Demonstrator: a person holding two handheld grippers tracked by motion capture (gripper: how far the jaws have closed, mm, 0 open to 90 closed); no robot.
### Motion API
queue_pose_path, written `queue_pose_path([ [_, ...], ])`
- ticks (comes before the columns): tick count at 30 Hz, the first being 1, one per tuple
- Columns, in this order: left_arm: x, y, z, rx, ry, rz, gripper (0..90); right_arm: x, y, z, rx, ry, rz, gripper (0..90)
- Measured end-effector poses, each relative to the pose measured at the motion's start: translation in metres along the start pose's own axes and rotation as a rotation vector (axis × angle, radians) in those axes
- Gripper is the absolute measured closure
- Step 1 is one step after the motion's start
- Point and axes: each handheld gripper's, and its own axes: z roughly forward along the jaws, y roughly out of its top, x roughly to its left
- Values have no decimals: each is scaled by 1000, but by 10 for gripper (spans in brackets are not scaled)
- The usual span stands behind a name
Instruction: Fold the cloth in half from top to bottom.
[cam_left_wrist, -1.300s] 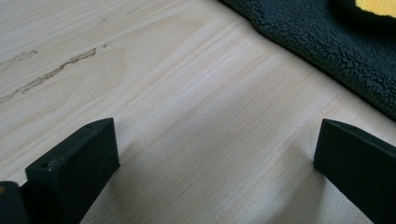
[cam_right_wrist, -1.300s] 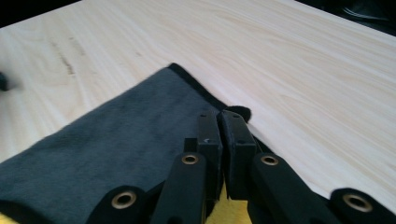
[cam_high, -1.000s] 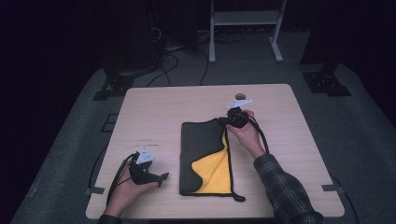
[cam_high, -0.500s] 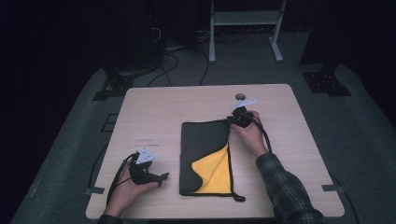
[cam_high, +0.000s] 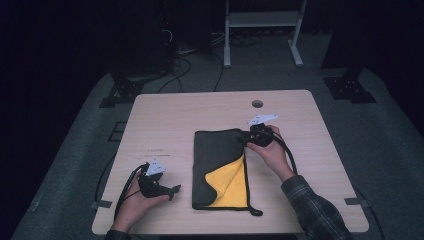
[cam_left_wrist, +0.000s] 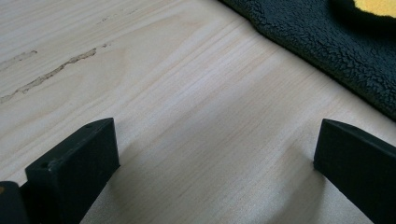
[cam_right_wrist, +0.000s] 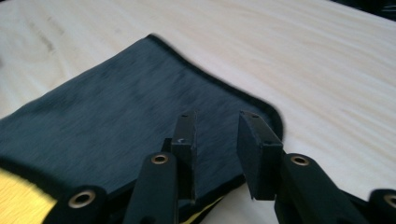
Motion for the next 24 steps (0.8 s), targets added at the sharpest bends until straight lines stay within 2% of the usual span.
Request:
queue_pose_path([
  [5,0,0,0,0,0,0,0,17,-5,-6,0,42,-8,645],
  [12,0,0,0,0,0,0,0,42,-14,-8,30,94,-58,601],
  [13,0,0,0,0,0,0,0,42,-14,-8,30,94,-58,601],
  [14,0,0,0,0,0,0,0,50,-15,-8,29,123,-63,578],
  [16,0,0,0,0,0,0,0,59,-16,-8,30,150,-63,555],
  [17,0,0,0,0,0,0,0,59,-16,-8,30,150,-63,555],
  [18,0,0,0,-2,0,-2,0,68,-16,-7,33,165,-76,532],
  [24,0,0,0,-2,0,-2,0,94,-17,3,48,237,-106,485],
])
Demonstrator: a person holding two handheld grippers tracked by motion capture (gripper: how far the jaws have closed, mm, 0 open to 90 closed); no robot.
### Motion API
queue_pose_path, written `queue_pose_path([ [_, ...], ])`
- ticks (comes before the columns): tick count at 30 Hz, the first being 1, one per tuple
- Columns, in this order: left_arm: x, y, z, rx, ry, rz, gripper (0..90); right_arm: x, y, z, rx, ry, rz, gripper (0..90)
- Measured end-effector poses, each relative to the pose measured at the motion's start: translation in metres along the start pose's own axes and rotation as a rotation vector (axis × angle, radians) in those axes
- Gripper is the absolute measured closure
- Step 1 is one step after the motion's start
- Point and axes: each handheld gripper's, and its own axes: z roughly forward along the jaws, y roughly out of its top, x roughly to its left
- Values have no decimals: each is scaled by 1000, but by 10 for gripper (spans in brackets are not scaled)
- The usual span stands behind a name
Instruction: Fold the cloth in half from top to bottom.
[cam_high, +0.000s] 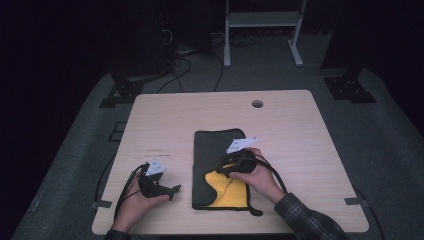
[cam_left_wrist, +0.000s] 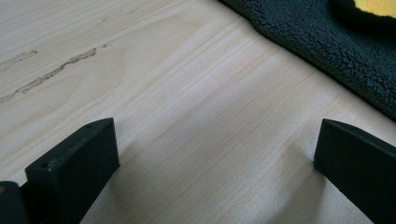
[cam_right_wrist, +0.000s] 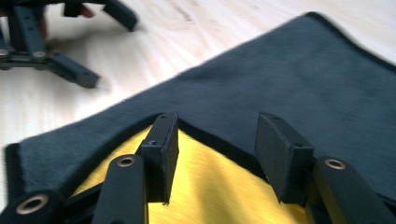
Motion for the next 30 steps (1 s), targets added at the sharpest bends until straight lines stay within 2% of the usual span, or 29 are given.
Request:
queue_pose_path([
  [5,0,0,0,0,0,-2,0,15,5,17,13,35,-25,481],
  [9,0,0,0,0,0,-2,0,20,9,29,20,50,-36,471],
  [20,0,0,0,0,0,-3,0,27,4,48,59,51,-58,444],
  [23,0,0,0,1,0,-2,0,33,1,53,70,25,-99,440],
  [24,0,0,0,2,0,0,0,34,0,53,71,16,-115,455],
  [26,0,0,0,3,0,0,0,37,0,52,73,6,-127,540],
  [28,0,0,0,2,0,0,0,37,0,50,70,21,-124,668],
  [30,0,0,0,3,0,0,0,36,0,47,66,35,-111,740],
])
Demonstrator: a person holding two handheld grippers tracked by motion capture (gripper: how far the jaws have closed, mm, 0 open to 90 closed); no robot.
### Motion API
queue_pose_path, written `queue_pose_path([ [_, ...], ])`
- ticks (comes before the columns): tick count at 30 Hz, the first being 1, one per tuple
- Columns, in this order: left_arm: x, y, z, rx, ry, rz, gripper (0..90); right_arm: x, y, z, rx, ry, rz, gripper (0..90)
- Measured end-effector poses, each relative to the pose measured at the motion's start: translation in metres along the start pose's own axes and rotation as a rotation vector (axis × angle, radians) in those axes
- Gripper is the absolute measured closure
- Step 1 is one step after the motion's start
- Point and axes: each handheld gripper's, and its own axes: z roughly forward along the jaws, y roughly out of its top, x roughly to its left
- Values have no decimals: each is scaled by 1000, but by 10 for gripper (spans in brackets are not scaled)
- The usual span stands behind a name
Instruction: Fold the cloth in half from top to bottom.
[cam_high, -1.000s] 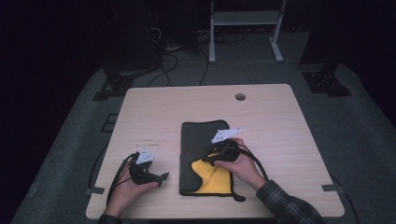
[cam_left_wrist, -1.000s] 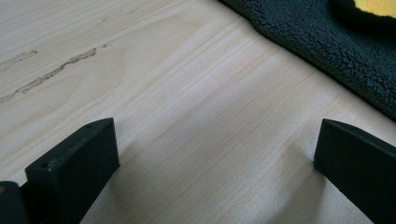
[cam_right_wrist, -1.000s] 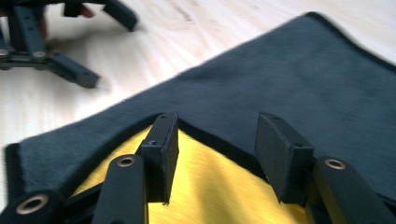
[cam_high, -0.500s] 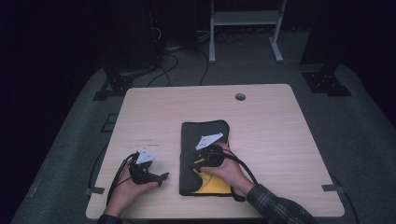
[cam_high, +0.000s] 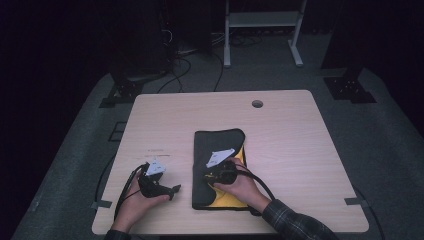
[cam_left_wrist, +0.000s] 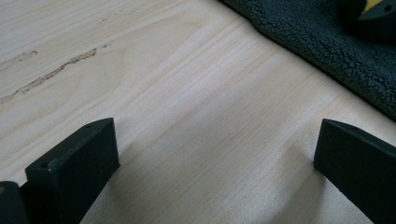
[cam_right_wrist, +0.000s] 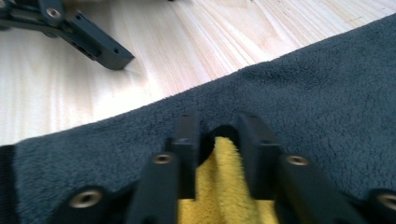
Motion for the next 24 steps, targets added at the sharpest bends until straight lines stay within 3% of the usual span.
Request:
queue_pose_path([
  [5,0,0,0,0,0,0,0,-3,0,-10,-18,18,29,833],
  [15,0,0,0,0,0,0,0,-11,-10,-49,-62,54,108,844],
  [24,0,0,0,3,-1,0,0,-11,-28,-85,-82,68,134,844],
])
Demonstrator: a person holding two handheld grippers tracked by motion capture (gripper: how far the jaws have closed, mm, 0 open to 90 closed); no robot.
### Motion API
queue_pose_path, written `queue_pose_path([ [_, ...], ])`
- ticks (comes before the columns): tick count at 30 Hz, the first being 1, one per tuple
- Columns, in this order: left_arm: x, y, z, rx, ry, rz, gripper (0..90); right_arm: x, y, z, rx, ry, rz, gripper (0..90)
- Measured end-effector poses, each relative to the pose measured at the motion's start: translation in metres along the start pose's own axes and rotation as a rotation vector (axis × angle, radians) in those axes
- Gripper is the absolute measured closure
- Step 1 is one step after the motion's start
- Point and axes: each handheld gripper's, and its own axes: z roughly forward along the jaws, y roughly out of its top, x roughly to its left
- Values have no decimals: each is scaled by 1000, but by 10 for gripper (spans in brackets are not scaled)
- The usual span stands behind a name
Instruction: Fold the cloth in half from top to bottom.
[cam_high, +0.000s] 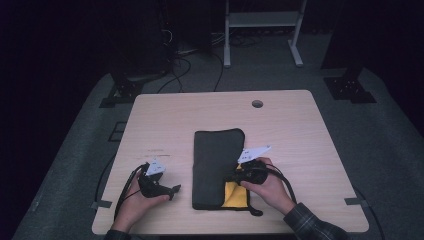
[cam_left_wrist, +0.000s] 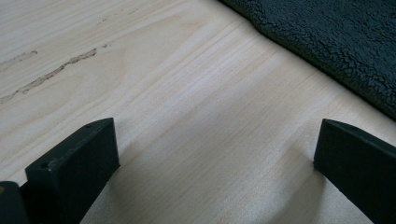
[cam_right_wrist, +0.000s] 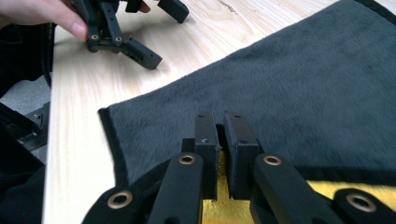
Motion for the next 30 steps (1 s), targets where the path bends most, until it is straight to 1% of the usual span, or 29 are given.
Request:
queue_pose_path([
  [2,0,0,0,0,0,0,0,0,-4,-6,-5,2,10,844],
  [6,0,0,0,0,0,1,0,1,-15,-17,7,11,25,841],
  [10,0,0,0,0,0,0,0,2,-23,-22,18,14,36,836],
  [11,0,0,0,0,0,0,0,2,-29,-25,27,13,38,830],
  [13,0,0,0,0,0,1,0,2,-34,-28,35,9,39,820],
  [14,0,0,0,0,1,4,0,3,-36,-29,44,9,47,810],
  [17,0,0,0,0,1,5,0,4,-44,-32,71,4,52,783],
  [21,0,0,0,-3,0,0,0,6,-54,-36,99,-11,39,762],
  [23,0,0,0,-4,0,0,0,7,-57,-40,98,-11,30,761],
  [24,0,0,0,-3,1,0,0,8,-58,-44,98,-1,36,759],
  [26,0,0,0,-3,1,-1,0,9,-60,-47,96,1,38,762],
  [28,0,0,0,-3,1,0,0,10,-66,-55,96,-7,44,772],
  [30,0,0,0,-3,1,0,0,11,-69,-60,91,-10,50,774],
])
